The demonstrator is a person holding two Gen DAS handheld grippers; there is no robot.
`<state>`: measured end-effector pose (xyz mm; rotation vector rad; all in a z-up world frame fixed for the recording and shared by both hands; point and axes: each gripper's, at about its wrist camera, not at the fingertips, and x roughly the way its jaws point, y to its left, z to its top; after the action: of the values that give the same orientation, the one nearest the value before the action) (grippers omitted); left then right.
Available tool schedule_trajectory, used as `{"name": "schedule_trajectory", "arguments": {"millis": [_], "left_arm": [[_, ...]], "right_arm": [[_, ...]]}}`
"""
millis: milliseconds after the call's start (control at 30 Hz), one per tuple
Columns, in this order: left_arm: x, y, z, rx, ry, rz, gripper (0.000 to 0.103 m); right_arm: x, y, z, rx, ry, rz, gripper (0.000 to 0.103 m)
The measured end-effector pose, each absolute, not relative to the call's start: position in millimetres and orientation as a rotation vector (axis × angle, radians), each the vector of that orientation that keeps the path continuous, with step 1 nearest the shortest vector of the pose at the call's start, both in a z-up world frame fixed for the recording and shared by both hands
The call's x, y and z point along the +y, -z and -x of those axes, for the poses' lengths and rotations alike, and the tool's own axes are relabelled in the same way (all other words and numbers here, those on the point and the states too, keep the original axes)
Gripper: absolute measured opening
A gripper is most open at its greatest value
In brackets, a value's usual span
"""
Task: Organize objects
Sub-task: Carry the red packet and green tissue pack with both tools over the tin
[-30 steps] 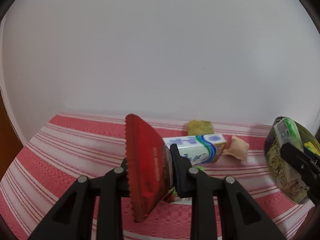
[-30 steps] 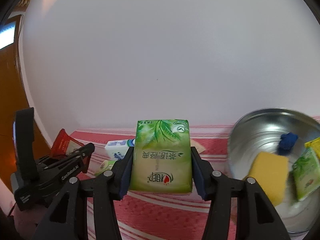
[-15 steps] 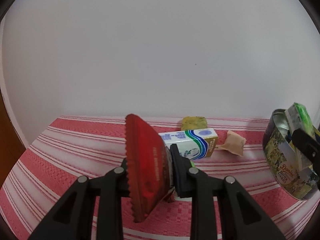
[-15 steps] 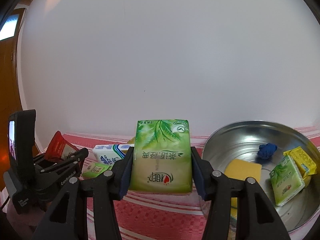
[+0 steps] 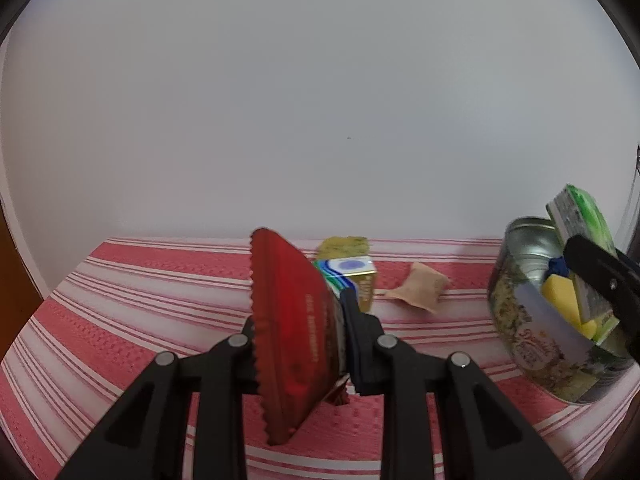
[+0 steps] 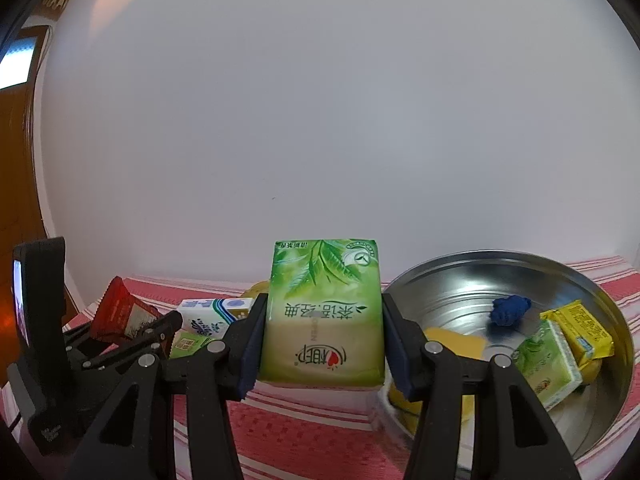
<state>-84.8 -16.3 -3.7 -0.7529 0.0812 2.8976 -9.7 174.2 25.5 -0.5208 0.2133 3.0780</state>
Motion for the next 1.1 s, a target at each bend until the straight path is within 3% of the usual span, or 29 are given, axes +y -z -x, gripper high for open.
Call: {"name": "schedule_trajectory", "arguments": {"millis": [1100], "left_arm": [[132, -31, 52, 0.104, -2.701, 0.598, 0.025]], "right_arm": [[310, -39, -16, 0.254, -2.923, 0.387, 0.055]]}}
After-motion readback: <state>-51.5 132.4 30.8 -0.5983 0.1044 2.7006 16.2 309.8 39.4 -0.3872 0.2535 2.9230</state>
